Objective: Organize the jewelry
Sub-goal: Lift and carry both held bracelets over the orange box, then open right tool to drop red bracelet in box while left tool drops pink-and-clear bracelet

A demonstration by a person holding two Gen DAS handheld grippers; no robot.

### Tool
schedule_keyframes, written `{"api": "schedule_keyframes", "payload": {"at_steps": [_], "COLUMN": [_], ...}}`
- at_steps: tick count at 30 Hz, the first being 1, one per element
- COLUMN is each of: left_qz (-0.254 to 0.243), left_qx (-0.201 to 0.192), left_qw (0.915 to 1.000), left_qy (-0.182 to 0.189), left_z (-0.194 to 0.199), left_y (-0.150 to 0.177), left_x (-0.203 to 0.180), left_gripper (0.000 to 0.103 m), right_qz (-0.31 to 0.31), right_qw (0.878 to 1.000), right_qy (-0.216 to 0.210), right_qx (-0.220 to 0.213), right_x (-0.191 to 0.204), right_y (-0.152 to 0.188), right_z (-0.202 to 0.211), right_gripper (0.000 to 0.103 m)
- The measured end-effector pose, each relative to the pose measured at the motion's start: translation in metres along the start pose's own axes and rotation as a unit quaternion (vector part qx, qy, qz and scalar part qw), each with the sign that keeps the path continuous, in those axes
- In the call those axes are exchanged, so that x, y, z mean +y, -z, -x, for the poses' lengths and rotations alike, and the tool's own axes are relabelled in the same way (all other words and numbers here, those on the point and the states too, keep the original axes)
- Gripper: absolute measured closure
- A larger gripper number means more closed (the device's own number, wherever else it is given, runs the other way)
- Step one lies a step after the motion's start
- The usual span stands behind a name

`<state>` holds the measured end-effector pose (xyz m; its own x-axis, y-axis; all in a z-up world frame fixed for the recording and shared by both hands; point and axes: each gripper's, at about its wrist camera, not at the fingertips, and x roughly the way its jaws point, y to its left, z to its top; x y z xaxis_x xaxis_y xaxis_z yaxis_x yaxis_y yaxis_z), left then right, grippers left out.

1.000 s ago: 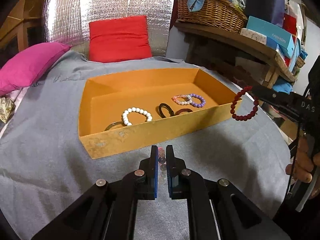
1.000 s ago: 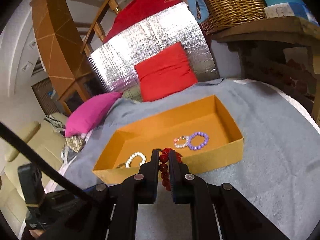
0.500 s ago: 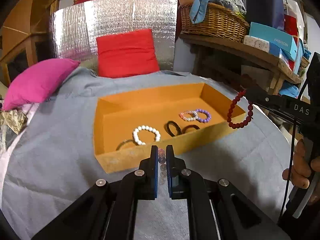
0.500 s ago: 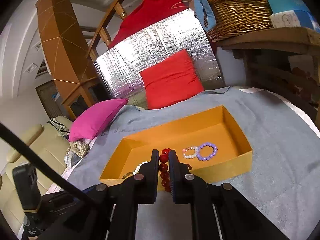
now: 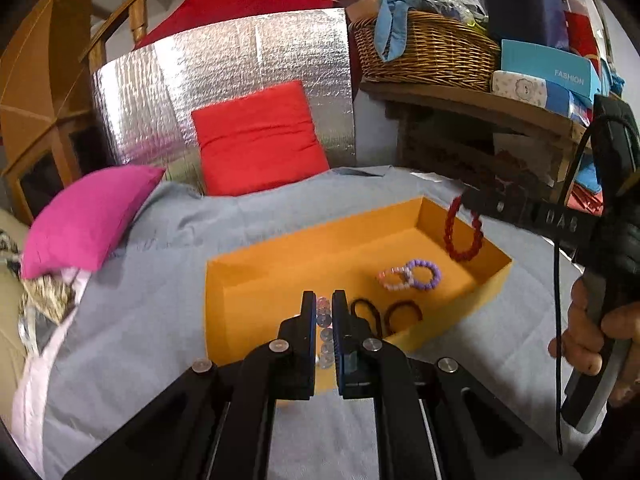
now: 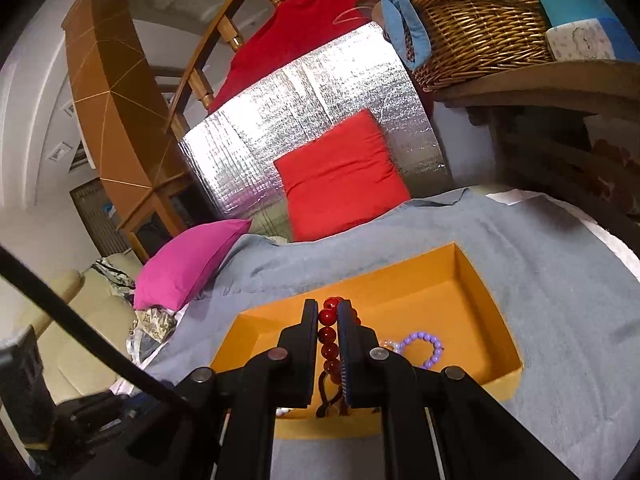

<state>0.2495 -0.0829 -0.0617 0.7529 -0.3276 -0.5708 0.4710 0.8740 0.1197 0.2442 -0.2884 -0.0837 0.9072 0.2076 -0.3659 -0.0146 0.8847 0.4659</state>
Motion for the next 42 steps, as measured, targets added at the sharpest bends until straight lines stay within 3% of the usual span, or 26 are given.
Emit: {"api": "schedule_keyframes", "payload": {"at_steps": [4, 11, 17, 30, 39, 42], "left_qz": [-0.006, 0.073, 0.094, 0.152, 0.122, 0.109], "left_qx": [0.011, 0.049, 0.073, 0.155, 0.194, 0.199], "left_qw": [0.9999, 0.9960, 0.9925, 0.9756, 0.9733, 0.9736], "left_qy": [0.003, 0.012, 0.027, 0.034, -0.017, -0.025], "left_z": [-0.020, -0.069, -0.106, -0.161, -0.169, -0.165], "left_y": [-0.017, -0.009, -0.007, 0.012, 0.024, 0.026], "left_x": [0.008, 0.047, 0.062, 0.089, 0.076, 0.071], "left_gripper": [0.095, 0.095, 0.095, 0.095, 0.094, 0.083], "right_qz": [-0.011, -0.023, -0.010, -0.008, -0.016, -0.019], "right_qw": [1.000, 0.997, 0.993, 0.984, 0.983, 0.984], "right_qy": [-0.002, -0.011, -0.015, -0.014, 0.043, 0.052], "right_qx": [0.019, 0.077, 0.113, 0.175, 0.179, 0.172], "right_x": [-0.010, -0.011, 0.011, 0.036, 0.020, 0.012], "right_y": [-0.006, -0.011, -0.004, 0.014, 0.020, 0.018], "right_z": [-0.019, -0.069, -0.113, -0.172, -0.175, -0.169], "right_gripper": [0.093, 0.093, 0.092, 0.092, 0.092, 0.091]}}
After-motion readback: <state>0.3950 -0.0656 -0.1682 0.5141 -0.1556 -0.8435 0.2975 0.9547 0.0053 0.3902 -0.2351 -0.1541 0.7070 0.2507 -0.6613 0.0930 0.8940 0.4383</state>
